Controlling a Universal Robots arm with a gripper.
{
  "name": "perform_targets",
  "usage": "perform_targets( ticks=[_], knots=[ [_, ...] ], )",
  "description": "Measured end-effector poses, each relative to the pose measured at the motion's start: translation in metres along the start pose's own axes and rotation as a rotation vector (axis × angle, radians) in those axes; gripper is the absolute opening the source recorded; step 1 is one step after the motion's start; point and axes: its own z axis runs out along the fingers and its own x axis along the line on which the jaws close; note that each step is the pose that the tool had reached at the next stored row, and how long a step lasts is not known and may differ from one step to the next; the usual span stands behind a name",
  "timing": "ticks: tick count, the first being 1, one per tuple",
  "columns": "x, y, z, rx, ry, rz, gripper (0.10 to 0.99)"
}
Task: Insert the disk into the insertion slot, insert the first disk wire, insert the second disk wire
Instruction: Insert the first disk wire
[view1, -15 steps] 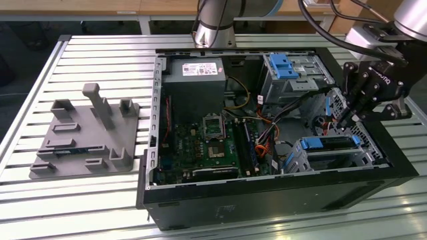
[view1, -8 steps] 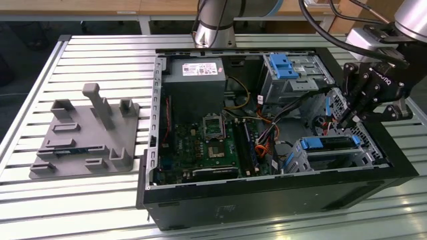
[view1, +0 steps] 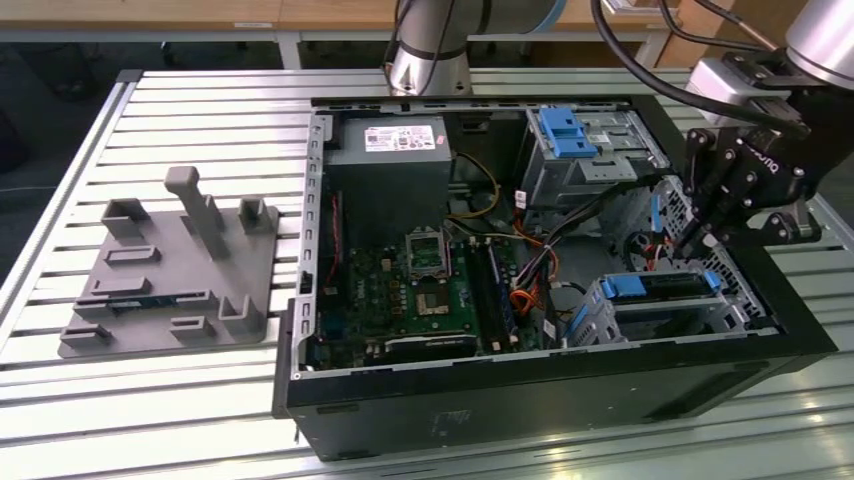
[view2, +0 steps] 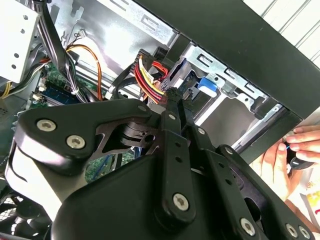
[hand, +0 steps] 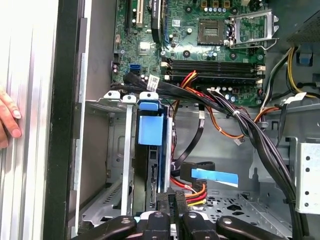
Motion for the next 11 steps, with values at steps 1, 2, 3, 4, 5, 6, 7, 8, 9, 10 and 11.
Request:
perform_targets(
  ticks=[1, 2, 3, 4, 5, 6, 7, 8, 9, 10, 11],
  knots=[
    [0.0001, 0.0000, 0.0004, 0.000, 0.0006, 0.002, 0.165],
    [0.0002, 0.0000, 0.0008, 0.000, 0.0012, 0.003, 0.165],
    [0.0004, 0.0000, 0.0010, 0.000, 0.0017, 0.003, 0.165],
    [0.0006, 0.0000, 0.0012, 0.000, 0.0025, 0.003, 0.165],
    [0.0006, 0.0000, 0.0014, 0.000, 0.0043, 0.003, 0.165],
    [0.0007, 0.0000, 0.0015, 0.000, 0.0073, 0.003, 0.165],
    [0.0008, 0.0000, 0.0015, 0.000, 0.0118, 0.003, 0.165],
    [0.0008, 0.0000, 0.0015, -0.001, 0.0172, 0.003, 0.165],
    [0.0008, 0.0000, 0.0015, -0.001, 0.0222, 0.004, 0.165],
    [0.0008, 0.0000, 0.0017, -0.001, 0.0256, 0.004, 0.165],
    [0.0008, 0.0000, 0.0019, -0.001, 0.0277, 0.004, 0.165]
  ],
)
